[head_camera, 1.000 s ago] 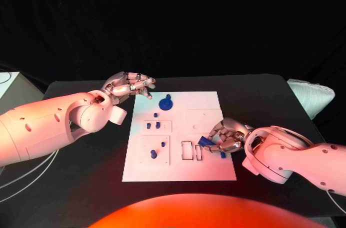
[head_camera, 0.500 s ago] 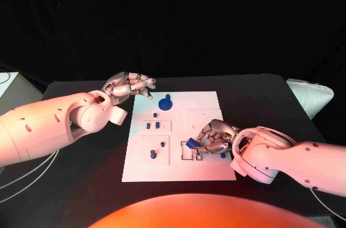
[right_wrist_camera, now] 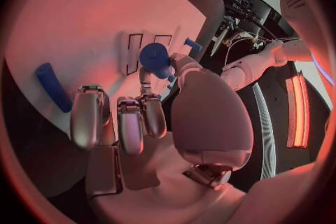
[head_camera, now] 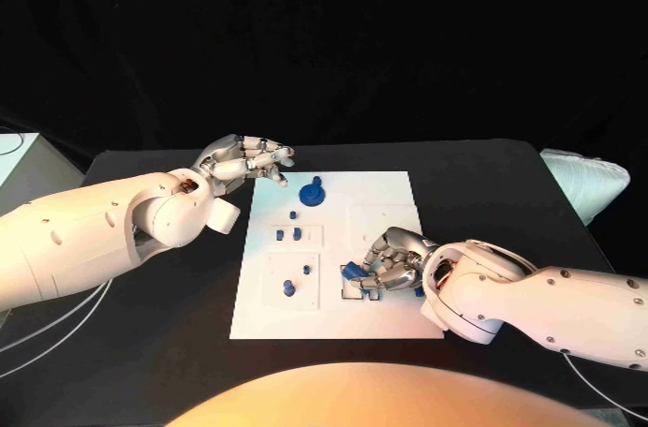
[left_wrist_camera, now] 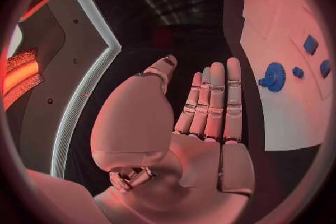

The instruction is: Assemble the parts on the task board

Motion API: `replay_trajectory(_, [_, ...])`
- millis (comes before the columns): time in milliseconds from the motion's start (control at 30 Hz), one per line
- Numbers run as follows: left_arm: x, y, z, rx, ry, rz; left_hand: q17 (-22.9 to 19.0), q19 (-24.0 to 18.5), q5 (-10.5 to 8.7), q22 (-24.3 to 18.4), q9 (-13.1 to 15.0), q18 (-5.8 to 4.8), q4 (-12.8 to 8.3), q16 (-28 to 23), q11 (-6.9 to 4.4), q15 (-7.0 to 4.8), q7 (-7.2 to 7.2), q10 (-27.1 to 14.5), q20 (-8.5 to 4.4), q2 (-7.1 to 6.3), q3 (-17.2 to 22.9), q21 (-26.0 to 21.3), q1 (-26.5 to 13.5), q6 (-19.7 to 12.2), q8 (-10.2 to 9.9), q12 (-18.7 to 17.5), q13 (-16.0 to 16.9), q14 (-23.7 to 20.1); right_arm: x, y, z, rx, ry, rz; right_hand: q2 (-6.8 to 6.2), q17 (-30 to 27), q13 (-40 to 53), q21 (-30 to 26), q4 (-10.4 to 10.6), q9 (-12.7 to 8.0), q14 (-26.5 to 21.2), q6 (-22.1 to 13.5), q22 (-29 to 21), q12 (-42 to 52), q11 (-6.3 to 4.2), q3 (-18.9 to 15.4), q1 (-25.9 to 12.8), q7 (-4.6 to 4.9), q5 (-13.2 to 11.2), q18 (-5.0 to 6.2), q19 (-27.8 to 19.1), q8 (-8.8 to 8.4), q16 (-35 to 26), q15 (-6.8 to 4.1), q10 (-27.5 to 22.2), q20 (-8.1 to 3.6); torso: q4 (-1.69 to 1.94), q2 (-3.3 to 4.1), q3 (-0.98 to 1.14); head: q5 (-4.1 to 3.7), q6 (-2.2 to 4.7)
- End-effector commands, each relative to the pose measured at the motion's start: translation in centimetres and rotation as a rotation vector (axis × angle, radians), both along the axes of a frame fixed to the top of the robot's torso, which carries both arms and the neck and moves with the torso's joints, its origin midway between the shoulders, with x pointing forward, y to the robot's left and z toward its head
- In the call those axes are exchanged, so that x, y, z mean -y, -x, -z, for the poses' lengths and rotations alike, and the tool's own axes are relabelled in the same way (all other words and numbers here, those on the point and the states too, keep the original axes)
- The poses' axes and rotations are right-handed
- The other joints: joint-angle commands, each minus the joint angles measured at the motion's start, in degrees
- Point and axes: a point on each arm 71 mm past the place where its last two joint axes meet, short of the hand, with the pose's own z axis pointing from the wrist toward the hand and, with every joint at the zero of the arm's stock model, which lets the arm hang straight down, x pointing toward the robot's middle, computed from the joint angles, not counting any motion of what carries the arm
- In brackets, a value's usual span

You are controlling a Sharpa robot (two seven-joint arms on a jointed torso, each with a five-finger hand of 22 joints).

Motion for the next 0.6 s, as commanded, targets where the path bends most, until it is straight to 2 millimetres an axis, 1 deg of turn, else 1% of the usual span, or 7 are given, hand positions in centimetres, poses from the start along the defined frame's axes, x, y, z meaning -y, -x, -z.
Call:
replay_trajectory(33, [0.23, 0.11, -0.10, 0.000, 0.012, 0.020, -0.07, 0.28, 0.11, -0.09, -0.07, 0.75, 0.21, 0.31, 0.13, -0.05, 0.09, -0.34, -0.03, 0.06, -0.09, -0.22, 0.35, -0.38, 0.04, 0.15, 0.02, -0.12, 0.09, 0.04, 0.31, 0.012, 0.045, -0.007, 0.72, 14.35, 7.35, 0.80, 0.11, 0.17, 5.97, 0.88, 11.57, 0.52, -0.38, 0.14, -0.95, -0.51, -0.11, -0.41, 3.53, 0.49, 0.32, -0.54, 0.80, -0.56, -0.12, -0.06, 0.03, 0.16, 0.00])
replay_trajectory(200, [0.22, 0.12, -0.10, -0.001, 0.013, 0.021, -0.08, 0.33, 0.11, -0.11, -0.08, 0.74, 0.26, 0.31, 0.14, -0.05, 0.11, -0.37, -0.03, 0.22, -0.03, -0.25, 0.47, -0.34, 0.07, 0.14, 0.01, -0.12, -0.08, 0.03, 0.22, 0.026, 0.043, -0.005, 1.12, 14.72, 8.24, 2.01, 0.15, 0.58, 6.07, 1.83, 11.83, 1.33, -0.88, 0.05, -2.97, -1.08, -0.37, -0.60, 3.76, 1.47, 0.49, -0.96, 1.53, -0.93, -0.07, -0.05, 0.03, 0.05, 0.00])
replay_trajectory(367, [0.16, 0.12, -0.10, -0.001, 0.012, 0.021, -0.09, 0.36, 0.12, -0.12, -0.09, 0.74, 0.28, 0.31, 0.15, -0.04, 0.12, -0.40, -0.03, 0.32, 0.01, -0.27, 0.58, -0.30, 0.09, 0.14, 0.01, -0.13, -0.17, 0.05, 0.15, 0.033, 0.038, -0.002, 1.81, 15.10, 9.49, 3.45, 0.10, 0.90, 6.17, 2.53, 12.15, 2.60, -1.30, 0.54, -3.80, -1.57, -0.32, -0.83, 4.02, 2.21, 0.68, -1.30, 2.47, -1.23, -0.08, -0.01, 0.04, -0.06, 0.00])
replay_trajectory(433, [0.14, 0.13, -0.10, -0.001, 0.012, 0.020, -0.09, 0.36, 0.12, -0.12, -0.09, 0.74, 0.28, 0.31, 0.15, -0.04, 0.12, -0.40, -0.03, 0.32, 0.01, -0.27, 0.58, -0.30, 0.09, 0.14, 0.01, -0.13, -0.19, 0.07, 0.11, 0.036, 0.036, -0.002, 2.47, 15.10, 10.32, 4.42, 0.11, 1.07, 6.17, 2.89, 12.37, 3.44, -1.56, 1.20, -4.49, -1.85, 0.02, -0.99, 4.20, 2.63, 0.68, -1.54, 3.08, -1.44, -0.08, 0.01, 0.01, -0.12, 0.00])
replay_trajectory(467, [0.13, 0.13, -0.10, -0.001, 0.012, 0.020, -0.09, 0.36, 0.12, -0.12, -0.09, 0.74, 0.28, 0.31, 0.15, -0.04, 0.12, -0.40, -0.03, 0.32, 0.01, -0.27, 0.58, -0.30, 0.09, 0.14, 0.01, -0.13, -0.19, 0.07, 0.11, 0.037, 0.036, -0.002, 2.47, 15.10, 10.32, 4.42, 0.11, 1.07, 6.17, 2.89, 12.37, 3.44, -1.56, 1.20, -4.49, -1.85, 0.02, -0.99, 4.20, 2.63, 0.68, -1.54, 3.08, -1.44, -0.08, 0.01, 0.00, -0.12, 0.00])
replay_trajectory(567, [0.11, 0.13, -0.10, -0.002, 0.012, 0.020, -0.10, 0.39, 0.12, -0.13, -0.09, 0.74, 0.30, 0.30, 0.16, -0.04, 0.12, -0.41, -0.04, 0.39, 0.05, -0.29, 0.67, -0.24, 0.12, 0.14, 0.00, -0.13, -0.23, 0.09, 0.06, 0.041, 0.033, -0.002, 3.70, 15.10, 11.76, 6.69, 0.08, 1.38, 6.17, 3.56, 12.87, 4.94, -2.02, 2.97, -5.38, -2.35, 0.80, -1.37, 4.59, 3.38, 0.68, -1.92, 4.10, -1.78, -0.10, -0.01, -0.01, -0.12, 0.00])
replay_trajectory(600, [0.11, 0.13, -0.09, -0.002, 0.011, 0.020, -0.10, 0.39, 0.12, -0.13, -0.09, 0.74, 0.30, 0.30, 0.16, -0.04, 0.12, -0.41, -0.04, 0.39, 0.05, -0.29, 0.67, -0.24, 0.12, 0.14, 0.00, -0.13, -0.25, 0.10, 0.04, 0.043, 0.031, -0.003, 3.86, 15.10, 11.94, 7.09, 0.07, 1.42, 6.17, 3.62, 12.95, 5.12, -2.07, 3.28, -5.67, -2.41, 1.00, -1.44, 4.65, 3.49, 0.68, -1.96, 4.23, -1.82, -0.10, -0.04, 0.01, -0.12, 0.00])
